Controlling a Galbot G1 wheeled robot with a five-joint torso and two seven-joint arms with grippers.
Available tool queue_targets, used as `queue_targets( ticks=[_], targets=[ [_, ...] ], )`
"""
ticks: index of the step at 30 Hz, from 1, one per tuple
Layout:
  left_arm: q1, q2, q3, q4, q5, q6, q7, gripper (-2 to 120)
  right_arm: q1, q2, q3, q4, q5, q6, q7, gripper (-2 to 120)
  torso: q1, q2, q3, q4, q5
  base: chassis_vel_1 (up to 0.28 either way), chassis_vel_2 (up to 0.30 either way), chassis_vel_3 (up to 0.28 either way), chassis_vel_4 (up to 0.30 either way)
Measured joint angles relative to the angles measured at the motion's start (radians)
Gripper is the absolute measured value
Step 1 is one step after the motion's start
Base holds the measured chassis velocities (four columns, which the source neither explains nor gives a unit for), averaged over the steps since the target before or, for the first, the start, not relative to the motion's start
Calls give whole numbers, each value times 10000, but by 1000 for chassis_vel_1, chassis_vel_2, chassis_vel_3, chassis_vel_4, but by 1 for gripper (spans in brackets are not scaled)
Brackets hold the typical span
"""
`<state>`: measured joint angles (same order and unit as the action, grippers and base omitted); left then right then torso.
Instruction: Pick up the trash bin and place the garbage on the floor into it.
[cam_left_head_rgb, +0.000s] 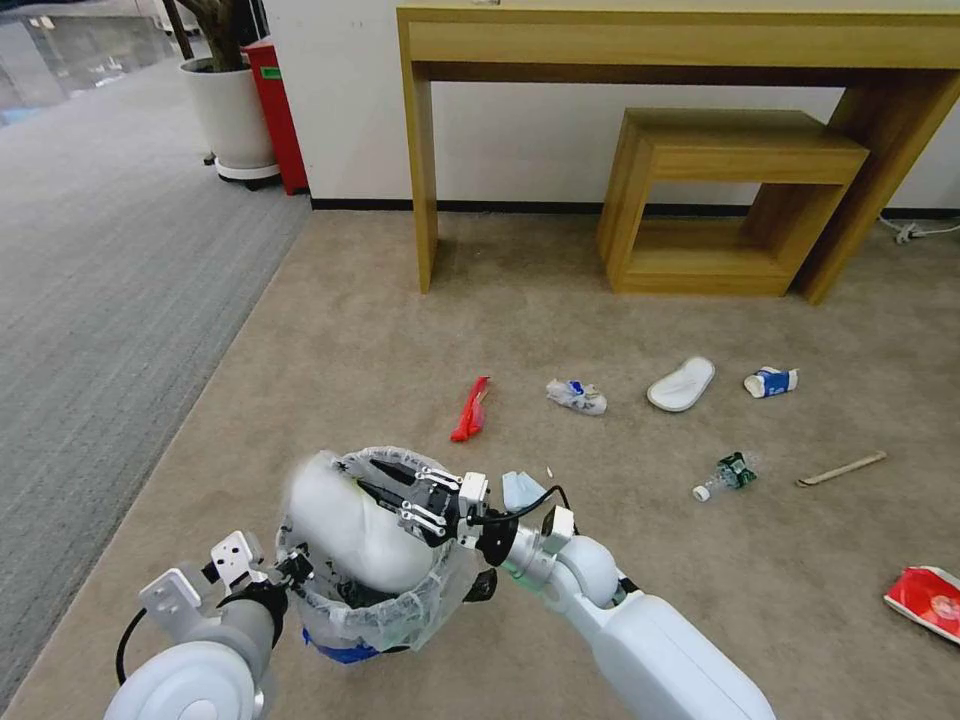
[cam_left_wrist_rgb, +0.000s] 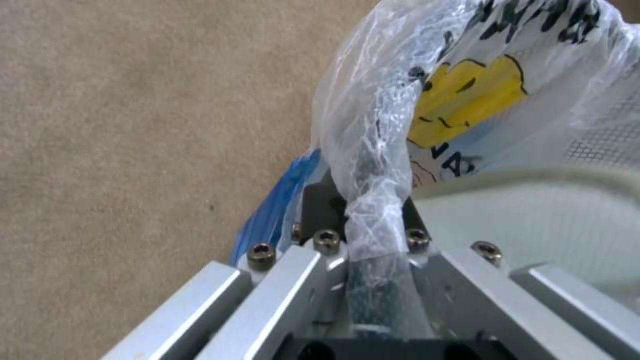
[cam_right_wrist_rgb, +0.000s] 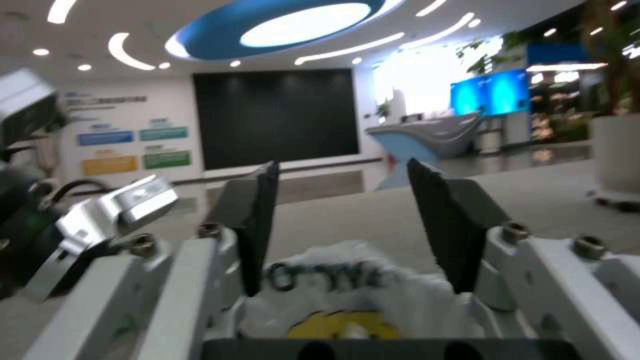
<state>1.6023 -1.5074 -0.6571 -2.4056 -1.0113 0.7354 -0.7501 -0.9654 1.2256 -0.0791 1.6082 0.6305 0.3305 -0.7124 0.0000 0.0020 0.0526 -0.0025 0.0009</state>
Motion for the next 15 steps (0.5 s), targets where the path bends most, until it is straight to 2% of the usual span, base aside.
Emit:
queue_targets(
  ticks=[2, 4, 6, 7, 8, 10, 11, 14, 15],
  targets=[
    [-29, 15, -41, 31, -7, 0, 1, 0, -77, -2, 218, 116, 4, -15, 96, 59, 0, 0, 0, 1, 0, 0, 0, 0, 0],
    [-149, 89, -243, 143, -59, 0, 2, 0, -476, -38, 1194, 672, 93, -300, 752, 70, 0, 0, 0, 3, 1, 0, 0, 0, 0],
    [-180, 110, -296, 163, -69, 1, 2, 0, -593, -48, 1472, 832, 74, -378, 1045, 73, 0, 0, 0, 1, -1, 0, 0, 0, 0],
    [-274, 168, -458, 211, -93, 1, 3, 0, -932, -33, 2263, 1204, -86, -489, 1950, 80, 0, 0, 0, -1, -1, 0, 0, 0, 0],
    [-274, 168, -458, 211, -93, 1, 3, 0, -932, -33, 2263, 1204, -86, -489, 1950, 80, 0, 0, 0, -1, -1, 0, 0, 0, 0],
    [-386, 296, -721, 235, -182, 1, -1, 0, -1575, 178, 3625, 1790, -668, -628, 3338, 91, 0, 0, -1, -1, -1, 0, 0, 0, 0],
    [-386, 296, -721, 235, -182, 1, -1, 0, -1575, 178, 3625, 1790, -668, -628, 3338, 91, 0, 0, -1, -1, -1, 0, 0, 0, 0],
    [-527, 453, -915, 160, -412, 1, -63, 0, -2655, 661, 5196, 2352, -1536, -666, 4517, 100, 0, 0, 0, -2, 0, 0, 0, 0, 0],
    [-527, 453, -915, 160, -412, 1, -63, 0, -2655, 661, 5196, 2352, -1536, -666, 4517, 100, 0, 0, 0, -2, 0, 0, 0, 0, 0]
  ],
)
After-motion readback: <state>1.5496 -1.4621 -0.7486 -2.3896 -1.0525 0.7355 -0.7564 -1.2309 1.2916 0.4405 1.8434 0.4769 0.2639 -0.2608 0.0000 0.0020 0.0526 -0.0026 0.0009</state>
